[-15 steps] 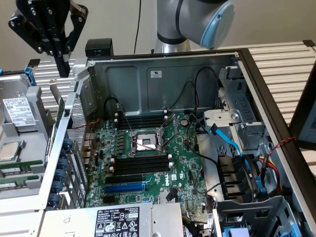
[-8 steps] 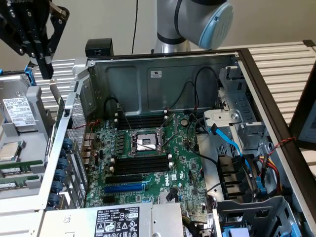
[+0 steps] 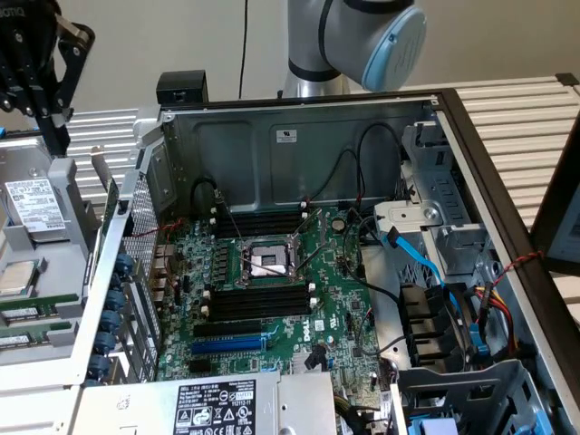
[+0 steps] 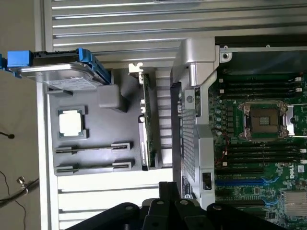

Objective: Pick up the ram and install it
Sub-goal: 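Reach for the ram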

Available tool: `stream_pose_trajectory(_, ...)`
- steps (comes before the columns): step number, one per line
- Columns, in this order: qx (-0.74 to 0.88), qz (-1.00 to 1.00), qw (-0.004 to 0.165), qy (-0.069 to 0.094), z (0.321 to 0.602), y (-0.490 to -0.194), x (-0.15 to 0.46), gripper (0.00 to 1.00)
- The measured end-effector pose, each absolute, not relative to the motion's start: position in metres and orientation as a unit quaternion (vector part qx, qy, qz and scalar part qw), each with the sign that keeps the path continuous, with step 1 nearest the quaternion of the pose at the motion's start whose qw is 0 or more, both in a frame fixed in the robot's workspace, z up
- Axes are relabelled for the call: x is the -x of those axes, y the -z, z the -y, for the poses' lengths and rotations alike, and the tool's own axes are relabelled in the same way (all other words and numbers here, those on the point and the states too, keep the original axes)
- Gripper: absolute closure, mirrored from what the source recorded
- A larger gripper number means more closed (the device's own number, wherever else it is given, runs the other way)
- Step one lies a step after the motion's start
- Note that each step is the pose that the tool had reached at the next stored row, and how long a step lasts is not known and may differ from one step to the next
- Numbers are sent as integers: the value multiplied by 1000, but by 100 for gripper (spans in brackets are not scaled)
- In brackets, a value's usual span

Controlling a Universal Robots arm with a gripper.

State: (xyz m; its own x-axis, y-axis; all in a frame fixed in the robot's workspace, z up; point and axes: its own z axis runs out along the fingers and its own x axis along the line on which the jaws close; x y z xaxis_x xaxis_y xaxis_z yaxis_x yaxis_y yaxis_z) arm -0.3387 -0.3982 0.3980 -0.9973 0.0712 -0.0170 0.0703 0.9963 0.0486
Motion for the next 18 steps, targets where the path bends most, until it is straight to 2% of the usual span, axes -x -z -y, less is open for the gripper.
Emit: stream_pose_trajectory(18, -36, -999, -1, -24, 398, -388, 378, 89)
